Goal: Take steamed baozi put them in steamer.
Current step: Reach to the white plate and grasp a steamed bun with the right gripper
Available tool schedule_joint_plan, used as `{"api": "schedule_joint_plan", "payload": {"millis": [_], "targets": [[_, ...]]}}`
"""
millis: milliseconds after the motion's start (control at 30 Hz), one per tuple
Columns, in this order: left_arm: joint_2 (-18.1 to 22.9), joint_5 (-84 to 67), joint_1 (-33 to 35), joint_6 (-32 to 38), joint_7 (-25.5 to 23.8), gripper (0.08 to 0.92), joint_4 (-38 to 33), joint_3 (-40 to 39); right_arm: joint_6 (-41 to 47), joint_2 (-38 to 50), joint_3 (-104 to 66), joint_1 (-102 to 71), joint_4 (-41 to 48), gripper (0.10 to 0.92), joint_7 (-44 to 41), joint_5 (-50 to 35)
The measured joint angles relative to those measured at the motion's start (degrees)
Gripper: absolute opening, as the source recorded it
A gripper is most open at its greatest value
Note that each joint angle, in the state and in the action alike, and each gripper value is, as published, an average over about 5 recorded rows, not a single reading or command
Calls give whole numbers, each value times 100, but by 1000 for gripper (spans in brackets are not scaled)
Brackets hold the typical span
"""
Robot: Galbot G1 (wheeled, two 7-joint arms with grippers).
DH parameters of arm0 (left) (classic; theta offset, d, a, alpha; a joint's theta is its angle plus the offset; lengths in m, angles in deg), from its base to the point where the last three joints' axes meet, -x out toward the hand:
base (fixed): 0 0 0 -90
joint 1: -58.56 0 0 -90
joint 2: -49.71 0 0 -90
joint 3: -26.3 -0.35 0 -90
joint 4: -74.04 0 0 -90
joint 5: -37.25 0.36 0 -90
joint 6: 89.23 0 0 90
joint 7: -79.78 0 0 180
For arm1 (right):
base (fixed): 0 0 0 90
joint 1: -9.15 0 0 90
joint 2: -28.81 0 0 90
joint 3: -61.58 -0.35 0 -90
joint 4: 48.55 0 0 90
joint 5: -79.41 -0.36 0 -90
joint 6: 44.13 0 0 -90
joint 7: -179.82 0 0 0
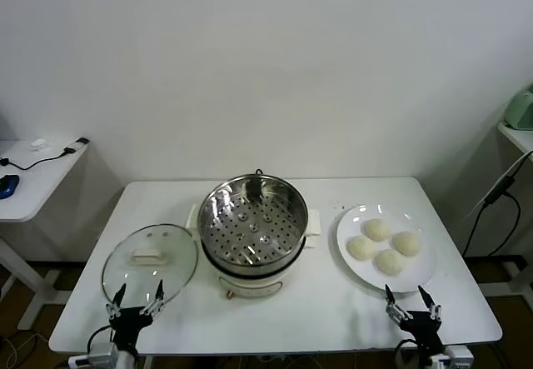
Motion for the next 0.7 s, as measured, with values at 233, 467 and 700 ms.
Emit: {"api": "schedule_joint_plan", "payload": {"millis": [233, 467, 700], "targets": [[-30, 44, -1, 22, -1, 823, 20, -47, 475, 680, 212, 1104, 383, 823, -155, 32], [-84, 87, -15, 43, -35, 823, 28, -113, 818, 1924, 1215, 2680, 1143, 823, -991, 194], [-93, 122, -70, 60, -50, 823, 69, -152, 759, 3128, 3055, 4643, 1847, 823, -2650, 433]]}}
